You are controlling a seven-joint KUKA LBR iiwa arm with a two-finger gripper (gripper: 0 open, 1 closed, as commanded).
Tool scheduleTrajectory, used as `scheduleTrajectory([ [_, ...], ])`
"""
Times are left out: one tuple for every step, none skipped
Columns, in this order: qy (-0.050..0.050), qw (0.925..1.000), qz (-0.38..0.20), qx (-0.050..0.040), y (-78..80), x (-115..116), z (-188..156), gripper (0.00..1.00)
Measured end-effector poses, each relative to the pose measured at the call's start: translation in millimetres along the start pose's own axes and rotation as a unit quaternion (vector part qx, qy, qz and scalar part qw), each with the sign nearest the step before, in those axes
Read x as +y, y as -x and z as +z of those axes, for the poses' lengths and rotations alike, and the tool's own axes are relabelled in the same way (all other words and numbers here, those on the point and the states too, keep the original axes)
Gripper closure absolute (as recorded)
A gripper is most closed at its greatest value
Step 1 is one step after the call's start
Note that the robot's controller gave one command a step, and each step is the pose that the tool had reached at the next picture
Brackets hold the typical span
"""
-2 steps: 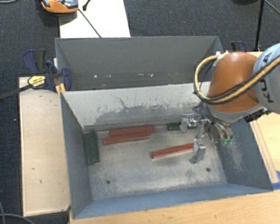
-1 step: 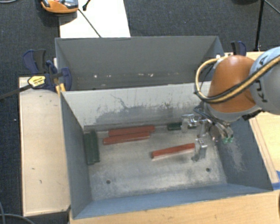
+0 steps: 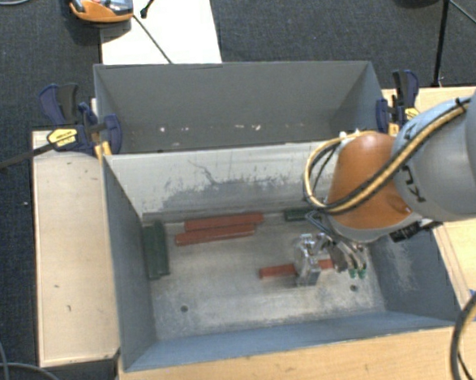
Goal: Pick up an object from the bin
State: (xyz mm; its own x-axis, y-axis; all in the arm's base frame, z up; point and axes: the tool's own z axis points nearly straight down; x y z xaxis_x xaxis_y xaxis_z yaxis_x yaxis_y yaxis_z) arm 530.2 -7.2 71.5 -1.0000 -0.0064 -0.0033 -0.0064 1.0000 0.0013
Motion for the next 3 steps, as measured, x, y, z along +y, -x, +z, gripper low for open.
scheduleTrajectory([
  [-0.001,1.0000,-0.001,0.0012,-0.8,-0.6,1.1,0.00],
  [-0.001,1.0000,-0.003,0.0013,-0.9,-0.6,1.1,1.00],
  [-0.001,1.0000,-0.003,0.0013,-0.9,-0.6,1.1,1.00],
])
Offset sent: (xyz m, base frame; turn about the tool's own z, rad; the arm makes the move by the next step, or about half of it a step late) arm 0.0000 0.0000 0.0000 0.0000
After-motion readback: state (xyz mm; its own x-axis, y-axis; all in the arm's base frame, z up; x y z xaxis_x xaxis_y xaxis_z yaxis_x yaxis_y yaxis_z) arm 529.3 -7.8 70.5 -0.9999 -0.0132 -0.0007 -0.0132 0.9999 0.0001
